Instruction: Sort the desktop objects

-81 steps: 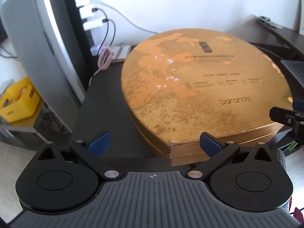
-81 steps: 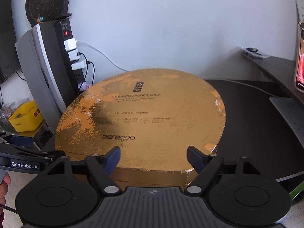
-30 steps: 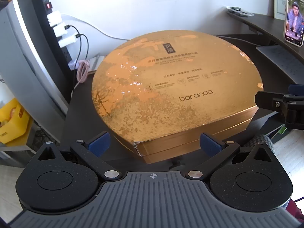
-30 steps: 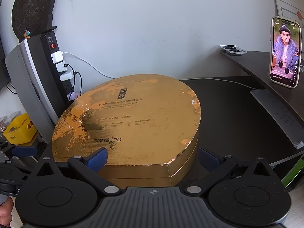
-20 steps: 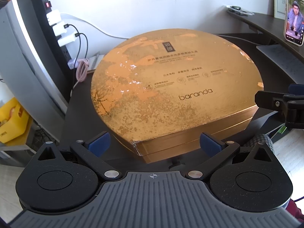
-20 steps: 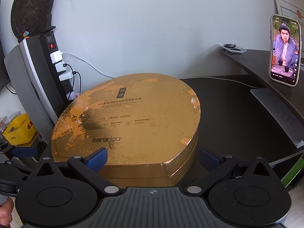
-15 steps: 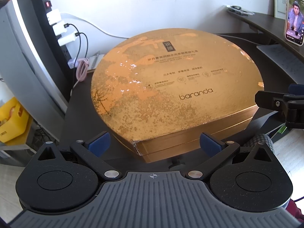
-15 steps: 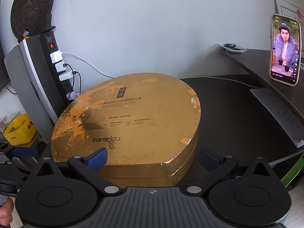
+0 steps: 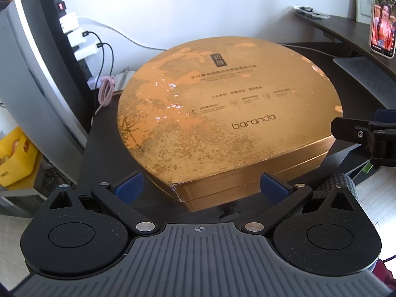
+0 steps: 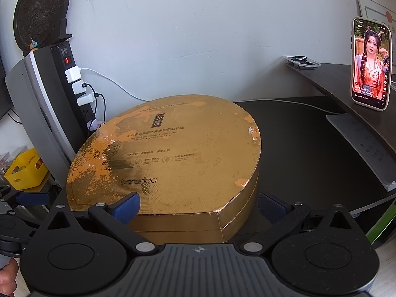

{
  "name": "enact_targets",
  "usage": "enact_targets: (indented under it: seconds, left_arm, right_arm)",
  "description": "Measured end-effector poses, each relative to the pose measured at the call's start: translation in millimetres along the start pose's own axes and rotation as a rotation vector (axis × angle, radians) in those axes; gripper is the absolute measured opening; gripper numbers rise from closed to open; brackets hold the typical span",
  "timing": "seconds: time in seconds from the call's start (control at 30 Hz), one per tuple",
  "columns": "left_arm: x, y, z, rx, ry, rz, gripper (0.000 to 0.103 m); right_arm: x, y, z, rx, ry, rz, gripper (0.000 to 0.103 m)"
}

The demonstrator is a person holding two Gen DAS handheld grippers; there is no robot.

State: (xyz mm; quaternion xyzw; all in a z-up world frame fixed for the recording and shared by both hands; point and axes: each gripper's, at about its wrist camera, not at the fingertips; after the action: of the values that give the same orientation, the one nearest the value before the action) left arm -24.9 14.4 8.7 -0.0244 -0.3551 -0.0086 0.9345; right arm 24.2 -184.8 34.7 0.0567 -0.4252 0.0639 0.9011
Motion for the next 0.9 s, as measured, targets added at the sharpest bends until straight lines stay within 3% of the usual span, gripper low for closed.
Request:
enact_targets:
  seconds: [0.6, 0.9]
  left_arm:
    - [0.6, -0.6, -2.7, -0.037, 0.009, 0.001, 0.103]
    - [0.4, -2.9, 1.6, -0.044, -0.04, -0.008, 0.103]
  right_arm:
    - [-0.8, -3.8, -1.1, -0.009, 0.001, -0.015, 0.102]
    - [-0.9, -5.8, -1.9, -0.011, 0.004, -0.02, 0.102]
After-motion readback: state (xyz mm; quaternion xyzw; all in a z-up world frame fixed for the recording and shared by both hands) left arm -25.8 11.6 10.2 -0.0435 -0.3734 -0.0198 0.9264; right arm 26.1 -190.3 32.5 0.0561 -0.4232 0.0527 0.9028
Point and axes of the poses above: each gripper's, at about its wrist camera, not at the fingertips, and z roughly against the way its jaws point, y to its left, x to its top, and after that the axes turned 14 degrees about -x, right-handed
